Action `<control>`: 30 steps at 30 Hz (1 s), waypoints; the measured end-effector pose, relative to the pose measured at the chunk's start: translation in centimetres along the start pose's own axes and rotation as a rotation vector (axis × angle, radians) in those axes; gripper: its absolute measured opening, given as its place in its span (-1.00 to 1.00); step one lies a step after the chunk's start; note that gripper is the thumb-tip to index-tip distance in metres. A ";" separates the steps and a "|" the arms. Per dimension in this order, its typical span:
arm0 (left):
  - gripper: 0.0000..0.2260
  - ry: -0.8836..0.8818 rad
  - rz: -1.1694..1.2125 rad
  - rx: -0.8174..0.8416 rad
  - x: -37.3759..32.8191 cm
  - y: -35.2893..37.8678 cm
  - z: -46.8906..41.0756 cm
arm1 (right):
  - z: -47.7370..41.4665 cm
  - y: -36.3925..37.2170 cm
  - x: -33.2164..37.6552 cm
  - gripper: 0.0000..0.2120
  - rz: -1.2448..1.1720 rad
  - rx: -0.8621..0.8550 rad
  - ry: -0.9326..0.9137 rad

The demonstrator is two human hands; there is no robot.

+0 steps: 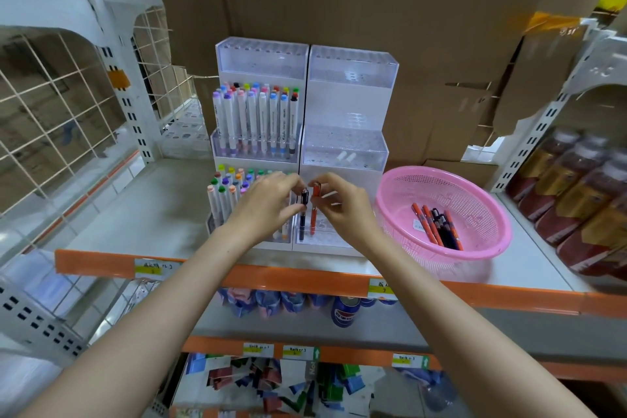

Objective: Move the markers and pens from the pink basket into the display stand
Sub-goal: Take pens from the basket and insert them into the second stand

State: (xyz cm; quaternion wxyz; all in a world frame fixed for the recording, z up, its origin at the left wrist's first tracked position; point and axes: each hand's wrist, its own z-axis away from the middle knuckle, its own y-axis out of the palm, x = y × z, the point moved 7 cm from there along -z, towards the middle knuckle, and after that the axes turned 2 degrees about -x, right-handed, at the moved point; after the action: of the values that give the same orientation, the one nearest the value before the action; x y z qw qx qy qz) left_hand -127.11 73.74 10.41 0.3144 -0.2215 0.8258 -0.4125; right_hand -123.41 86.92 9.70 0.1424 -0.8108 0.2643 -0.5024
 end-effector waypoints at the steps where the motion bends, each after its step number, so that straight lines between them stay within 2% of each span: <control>1: -0.76 0.004 0.002 0.003 0.0 -0.1 0.1 | -0.1 0.0 -0.1 -0.83 0.010 -0.001 0.006; 10: -0.70 0.056 -0.037 0.000 -0.4 -0.2 0.2 | -0.1 -0.3 -0.1 -0.84 0.033 -0.022 -0.005; 17: -0.83 0.108 -0.034 -0.049 -1.3 -0.5 -0.3 | -0.1 -0.4 -0.3 -0.86 0.044 -0.038 -0.006; 25: -0.81 0.168 -0.029 -0.052 -1.2 -0.7 0.1 | 0.2 -0.3 -0.3 -0.82 0.036 -0.046 0.030; 30: -0.83 0.177 -0.025 -0.071 -0.8 -1.0 0.1 | 0.1 0.0 -0.1 -0.87 0.077 -0.012 0.050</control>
State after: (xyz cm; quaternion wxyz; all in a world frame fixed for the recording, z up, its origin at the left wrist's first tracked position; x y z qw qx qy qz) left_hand -126.38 73.67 11.44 0.2270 -0.2053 0.8615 -0.4050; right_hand -123.34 86.99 9.64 0.1503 -0.7880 0.3017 -0.5152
